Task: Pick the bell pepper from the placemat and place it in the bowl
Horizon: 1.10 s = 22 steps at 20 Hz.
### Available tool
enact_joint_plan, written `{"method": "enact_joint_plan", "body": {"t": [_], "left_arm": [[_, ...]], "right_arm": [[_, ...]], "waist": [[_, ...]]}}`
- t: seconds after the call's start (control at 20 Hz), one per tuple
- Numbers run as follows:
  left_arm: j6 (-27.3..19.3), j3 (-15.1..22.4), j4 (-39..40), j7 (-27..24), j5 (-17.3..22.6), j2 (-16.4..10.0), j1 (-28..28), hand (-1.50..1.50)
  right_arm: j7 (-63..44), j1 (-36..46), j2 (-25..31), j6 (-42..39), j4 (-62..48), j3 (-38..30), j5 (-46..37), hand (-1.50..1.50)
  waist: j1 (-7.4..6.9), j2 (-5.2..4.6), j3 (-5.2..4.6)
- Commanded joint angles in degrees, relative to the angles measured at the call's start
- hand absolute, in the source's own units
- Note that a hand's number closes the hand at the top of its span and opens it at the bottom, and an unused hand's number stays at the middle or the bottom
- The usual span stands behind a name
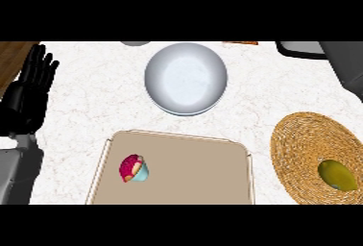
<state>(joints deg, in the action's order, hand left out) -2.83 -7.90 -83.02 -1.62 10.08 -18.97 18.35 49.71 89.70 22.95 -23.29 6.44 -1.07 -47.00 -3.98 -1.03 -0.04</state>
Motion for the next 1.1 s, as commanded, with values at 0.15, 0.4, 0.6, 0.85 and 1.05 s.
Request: {"method": "enact_joint_plan", "body": {"t": [0.15, 0.4, 0.6, 0.85, 1.05], "left_arm": [[0.6, -1.47, 1.62, -2.5, -0.09, -0.49, -0.98, 0.0], [1.1, -1.43, 2.26, -1.97, 0.4, 0.33, -1.51, 0.0], [1.0, -1.31, -0.57, 0.16, 0.0, -0.71, -1.47, 0.0], [0.6, -0.56, 0.13, -2.1, -0.76, 1.03, -2.24, 0.0], [-0.08, -0.93, -1.62, 0.61, -0.45, 0.36, -0.6, 0.0]], "right_arm": [[1.99, -1.62, -9.09, -3.92, 0.32, 2.16, -1.15, 1.5], [-2.42, -5.84, -13.79, 4.16, 2.26, 3.9, -2.71, 1.5], [-6.61, -8.12, -14.55, 7.47, 0.23, 4.65, -4.04, 1.5], [-12.93, -10.62, -19.62, 7.54, -2.32, 1.46, -0.98, -1.5], [-13.2, -11.1, -21.25, 3.59, -3.44, -2.88, 3.47, -1.5]], "waist": [[1.35, 0.06, -0.02], [2.16, 0.37, 0.0], [1.37, 0.06, 0.01], [0.9, -0.26, 0.0], [0.02, -0.44, 0.04]]}}
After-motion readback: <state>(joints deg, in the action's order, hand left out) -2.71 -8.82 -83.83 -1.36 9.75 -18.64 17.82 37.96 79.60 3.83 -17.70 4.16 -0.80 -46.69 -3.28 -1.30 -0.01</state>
